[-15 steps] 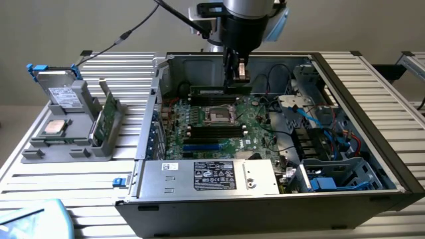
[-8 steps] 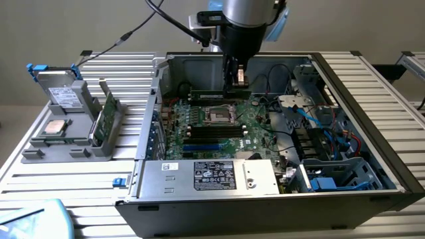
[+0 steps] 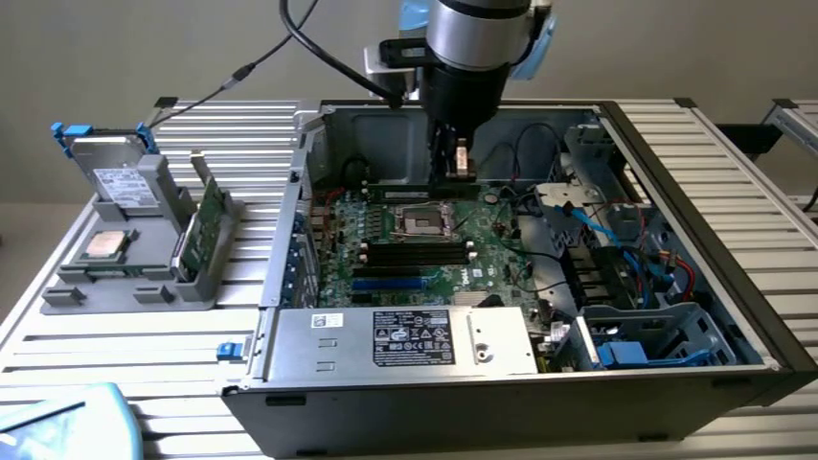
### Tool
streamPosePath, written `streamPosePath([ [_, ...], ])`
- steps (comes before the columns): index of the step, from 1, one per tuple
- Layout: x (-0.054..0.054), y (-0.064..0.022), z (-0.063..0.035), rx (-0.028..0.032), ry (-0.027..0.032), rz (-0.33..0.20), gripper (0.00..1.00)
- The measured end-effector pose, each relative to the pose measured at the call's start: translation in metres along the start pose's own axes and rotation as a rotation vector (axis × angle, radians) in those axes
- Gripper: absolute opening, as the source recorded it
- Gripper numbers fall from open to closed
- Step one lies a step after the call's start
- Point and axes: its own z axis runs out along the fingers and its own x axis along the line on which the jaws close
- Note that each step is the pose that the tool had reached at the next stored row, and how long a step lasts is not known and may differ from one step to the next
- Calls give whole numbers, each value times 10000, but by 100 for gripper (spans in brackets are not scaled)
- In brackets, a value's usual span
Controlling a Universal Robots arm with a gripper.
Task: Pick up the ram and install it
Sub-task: 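Insert the ram into the slot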
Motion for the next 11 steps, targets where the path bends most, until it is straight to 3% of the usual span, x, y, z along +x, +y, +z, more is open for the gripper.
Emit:
streamPosePath([
  [11, 23, -10, 199, 0, 13, 1, 14],
])
